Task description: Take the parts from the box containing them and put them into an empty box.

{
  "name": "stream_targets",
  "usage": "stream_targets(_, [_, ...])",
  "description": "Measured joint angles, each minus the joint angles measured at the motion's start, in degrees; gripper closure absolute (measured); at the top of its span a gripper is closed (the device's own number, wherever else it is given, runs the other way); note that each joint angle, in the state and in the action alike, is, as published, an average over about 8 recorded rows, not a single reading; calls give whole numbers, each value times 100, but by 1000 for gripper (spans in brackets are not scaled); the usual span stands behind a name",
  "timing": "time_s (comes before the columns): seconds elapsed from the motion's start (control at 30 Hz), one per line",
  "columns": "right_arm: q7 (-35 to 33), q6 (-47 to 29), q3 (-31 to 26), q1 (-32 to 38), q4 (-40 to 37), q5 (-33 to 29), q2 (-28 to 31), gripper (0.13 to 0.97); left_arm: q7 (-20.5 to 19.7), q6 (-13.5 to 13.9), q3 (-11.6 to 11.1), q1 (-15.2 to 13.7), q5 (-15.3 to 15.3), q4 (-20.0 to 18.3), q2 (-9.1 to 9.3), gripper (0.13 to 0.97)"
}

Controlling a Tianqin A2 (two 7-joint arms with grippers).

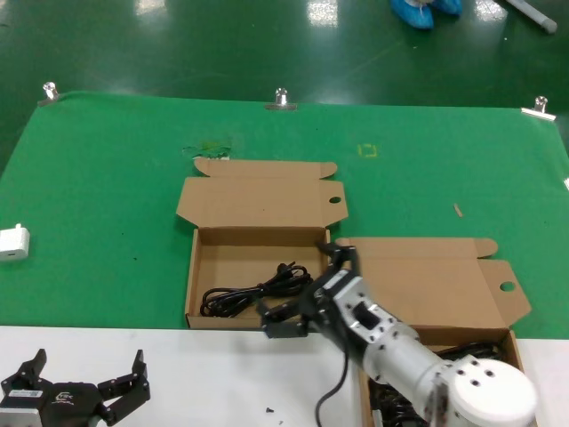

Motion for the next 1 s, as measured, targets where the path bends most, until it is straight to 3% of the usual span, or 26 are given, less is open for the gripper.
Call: stream_targets(1.0, [1779,1056,2616,-2464,3041,-636,681,129,2,0,0,9,-1,0,0,132])
